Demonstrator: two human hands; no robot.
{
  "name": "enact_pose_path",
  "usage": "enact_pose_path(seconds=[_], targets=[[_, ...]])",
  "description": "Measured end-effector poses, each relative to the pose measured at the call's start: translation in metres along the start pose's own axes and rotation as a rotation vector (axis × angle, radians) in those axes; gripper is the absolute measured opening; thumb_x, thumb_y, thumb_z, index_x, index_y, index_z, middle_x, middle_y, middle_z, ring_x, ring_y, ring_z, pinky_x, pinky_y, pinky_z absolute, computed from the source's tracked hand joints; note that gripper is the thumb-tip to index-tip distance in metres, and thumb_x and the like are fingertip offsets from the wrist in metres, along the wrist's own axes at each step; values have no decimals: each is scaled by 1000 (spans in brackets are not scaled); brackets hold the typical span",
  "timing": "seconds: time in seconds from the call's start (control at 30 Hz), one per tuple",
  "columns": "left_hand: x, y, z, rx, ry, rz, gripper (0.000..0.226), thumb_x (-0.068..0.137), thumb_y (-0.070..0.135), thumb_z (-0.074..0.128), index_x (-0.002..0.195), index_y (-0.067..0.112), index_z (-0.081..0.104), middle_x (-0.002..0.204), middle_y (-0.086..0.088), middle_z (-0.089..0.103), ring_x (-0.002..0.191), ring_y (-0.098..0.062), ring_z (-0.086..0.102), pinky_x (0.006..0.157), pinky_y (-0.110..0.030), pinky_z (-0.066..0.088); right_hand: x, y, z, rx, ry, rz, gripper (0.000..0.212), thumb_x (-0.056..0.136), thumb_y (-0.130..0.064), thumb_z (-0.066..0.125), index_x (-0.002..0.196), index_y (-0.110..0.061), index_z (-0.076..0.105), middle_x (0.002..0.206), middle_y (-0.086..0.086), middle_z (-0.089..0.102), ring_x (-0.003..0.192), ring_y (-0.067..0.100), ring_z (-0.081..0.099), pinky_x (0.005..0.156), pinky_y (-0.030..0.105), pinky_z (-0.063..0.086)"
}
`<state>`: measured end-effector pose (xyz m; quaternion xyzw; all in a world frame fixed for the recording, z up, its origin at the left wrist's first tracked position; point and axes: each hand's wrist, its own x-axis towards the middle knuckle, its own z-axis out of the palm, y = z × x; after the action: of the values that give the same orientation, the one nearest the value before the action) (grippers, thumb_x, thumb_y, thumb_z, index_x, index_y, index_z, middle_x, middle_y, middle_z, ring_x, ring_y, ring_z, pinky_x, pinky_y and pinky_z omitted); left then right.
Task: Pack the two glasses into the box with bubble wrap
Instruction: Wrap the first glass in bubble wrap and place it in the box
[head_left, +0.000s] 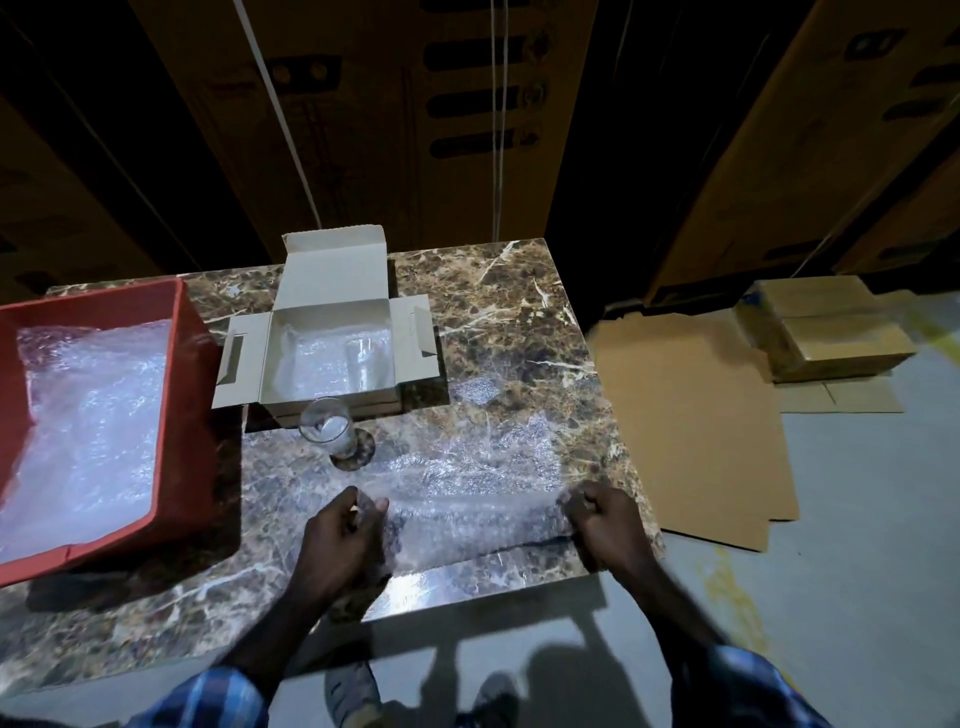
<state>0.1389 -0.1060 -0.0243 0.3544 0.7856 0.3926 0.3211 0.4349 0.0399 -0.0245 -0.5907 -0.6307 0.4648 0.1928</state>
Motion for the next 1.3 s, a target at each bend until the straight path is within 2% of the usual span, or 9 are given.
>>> enact_pose_path(seconds=[0.13,0.23,0.5,0.63,0.77,0.9,1.03,1.17,1.3], targets=[[22,1,14,126,89,9,22,99,33,59,91,14,52,53,-2,61,51,-16,60,56,-35,44,20,-17,6,-73,5,-90,37,99,-22,61,65,-12,48,56,-1,44,55,12,40,56,29,30],[28,-5,23,201,185,-3,25,101,31,55,115,11,53,60,-13,64,65,-36,65,61,-41,48,40,-22,15,-182,-35,-92,36,99,-25,60,68,-13,48,59,1,48,57,15,43,58,32,33],[28,-4,35,448,248,-48,38,103,35,49,128,6,46,78,-31,65,74,-50,63,59,-40,37,67,-39,27,-498,-49,-26,30,103,-35,48,80,-17,47,63,-2,47,64,24,46,62,34,28],[29,-8,34,499,232,-69,37,102,39,50,123,9,47,79,-27,67,74,-47,64,59,-39,38,71,-37,30,-581,-63,-22,29,104,-37,44,94,-11,55,84,13,63,84,32,61,67,34,35],[26,-8,36,467,274,-85,34,99,43,54,105,11,46,76,-25,65,73,-48,63,60,-40,39,69,-33,34,-647,-4,-35,32,103,-37,44,107,-8,57,96,19,68,89,36,65,69,36,45],[15,6,35,417,354,-124,39,97,42,55,118,11,44,94,-23,67,83,-47,64,68,-46,48,57,-42,41,-680,174,-51,33,100,-36,49,116,-7,52,100,16,67,86,34,65,65,36,46],[-8,8,36,600,514,157,34,91,30,52,112,4,56,102,-18,53,87,-39,55,69,-47,47,38,-42,67,-815,314,-361,34,97,-27,53,122,-4,57,119,20,60,101,31,56,83,44,47],[-4,12,58,652,266,448,28,96,18,50,119,6,60,128,-15,55,117,-35,52,95,-46,38,26,-31,112,-742,47,-574,43,102,-20,41,143,-7,46,153,20,39,140,33,38,118,48,27],[23,-6,79,735,26,454,54,101,20,37,153,7,33,163,-11,26,151,-28,22,122,-44,15,30,-20,134,-802,-143,-591,53,105,-26,29,156,-11,24,165,9,13,152,26,17,122,43,8]])
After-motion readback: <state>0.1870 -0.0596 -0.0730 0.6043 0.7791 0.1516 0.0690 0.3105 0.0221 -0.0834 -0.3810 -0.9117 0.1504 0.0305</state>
